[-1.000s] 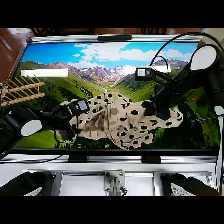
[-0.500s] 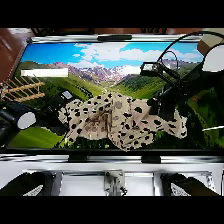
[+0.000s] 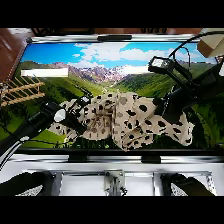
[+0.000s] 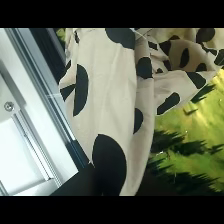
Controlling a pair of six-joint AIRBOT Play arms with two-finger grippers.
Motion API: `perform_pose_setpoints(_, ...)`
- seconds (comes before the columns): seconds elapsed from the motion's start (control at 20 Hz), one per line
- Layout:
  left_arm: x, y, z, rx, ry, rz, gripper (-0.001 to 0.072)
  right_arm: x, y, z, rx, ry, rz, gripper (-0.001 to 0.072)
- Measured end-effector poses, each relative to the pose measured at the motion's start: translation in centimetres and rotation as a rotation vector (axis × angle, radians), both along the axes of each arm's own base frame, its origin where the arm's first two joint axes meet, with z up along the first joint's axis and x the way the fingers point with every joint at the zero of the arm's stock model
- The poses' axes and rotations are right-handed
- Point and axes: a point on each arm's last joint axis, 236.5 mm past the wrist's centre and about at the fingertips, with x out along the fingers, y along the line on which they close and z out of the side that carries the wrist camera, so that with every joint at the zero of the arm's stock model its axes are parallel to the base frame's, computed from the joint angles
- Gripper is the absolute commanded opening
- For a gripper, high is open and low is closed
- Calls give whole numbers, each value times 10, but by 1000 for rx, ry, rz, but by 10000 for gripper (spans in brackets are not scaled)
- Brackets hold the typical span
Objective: Fold the shirts.
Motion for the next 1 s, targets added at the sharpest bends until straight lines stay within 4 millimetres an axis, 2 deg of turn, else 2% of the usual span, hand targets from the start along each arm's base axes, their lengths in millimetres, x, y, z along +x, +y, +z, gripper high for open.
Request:
perform_pose_setpoints(0.05, 5, -4, -2, -12, -15, 6, 228, 0, 0, 1, 0, 1, -11, 53)
perform_pose_setpoints(0.1, 10, -7, -4, -23, -29, 10, 56, 0, -1, 1, 1, 4, -21, 53)
perform_pose_setpoints(0.25, 25, -9, 2, -22, -83, 7, 49, -1, -1, 2, 3, 17, -55, 52)
perform_pose_setpoints(0.35, 37, -5, 14, -13, -125, 13, 49, -5, 5, 4, 27, 38, -58, 52)
perform_pose_setpoints(0.55, 66, 12, 59, -30, -226, 73, 49, -16, 23, 14, 113, 82, -57, 52)
perform_pose_setpoints(0.75, 80, 39, 99, -24, -257, 150, 49, -23, 34, 19, 150, 106, -50, 52)
perform_pose_setpoints(1.0, 87, 33, 146, -106, -289, 184, 49, -27, 65, 22, 177, 69, -6, 52)
